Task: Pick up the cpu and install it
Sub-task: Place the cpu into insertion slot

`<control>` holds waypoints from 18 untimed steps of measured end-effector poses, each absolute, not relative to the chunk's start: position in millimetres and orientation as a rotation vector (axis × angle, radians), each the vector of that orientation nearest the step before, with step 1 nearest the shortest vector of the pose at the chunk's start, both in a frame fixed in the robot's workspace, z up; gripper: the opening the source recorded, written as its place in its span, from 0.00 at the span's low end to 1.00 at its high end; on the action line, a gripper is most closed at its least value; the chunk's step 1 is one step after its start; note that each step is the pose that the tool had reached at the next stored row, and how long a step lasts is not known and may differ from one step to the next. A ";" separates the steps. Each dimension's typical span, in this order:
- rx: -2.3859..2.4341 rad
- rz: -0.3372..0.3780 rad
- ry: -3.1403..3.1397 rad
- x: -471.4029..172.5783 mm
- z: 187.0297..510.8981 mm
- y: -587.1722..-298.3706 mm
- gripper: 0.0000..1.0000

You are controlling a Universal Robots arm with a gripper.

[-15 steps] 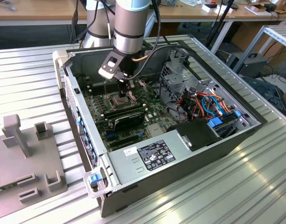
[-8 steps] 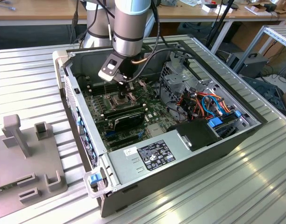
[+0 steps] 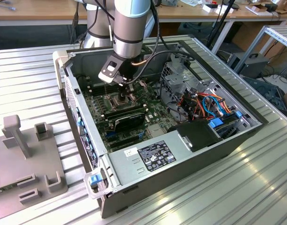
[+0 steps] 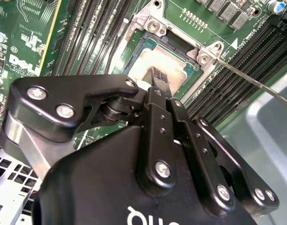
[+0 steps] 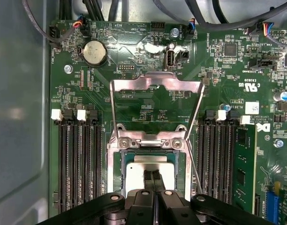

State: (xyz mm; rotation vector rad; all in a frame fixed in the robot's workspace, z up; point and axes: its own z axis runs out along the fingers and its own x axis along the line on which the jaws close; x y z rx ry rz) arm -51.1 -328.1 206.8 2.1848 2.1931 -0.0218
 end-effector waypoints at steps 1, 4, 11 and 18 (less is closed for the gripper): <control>2.185 -0.022 2.193 -51.1 206.5 -328.1 0.11; 2.185 -0.023 2.193 -51.1 204.8 -328.2 0.11; 2.185 -0.022 2.193 -51.1 203.8 -328.1 0.11; 2.185 -0.022 2.193 -51.0 217.7 -328.1 0.11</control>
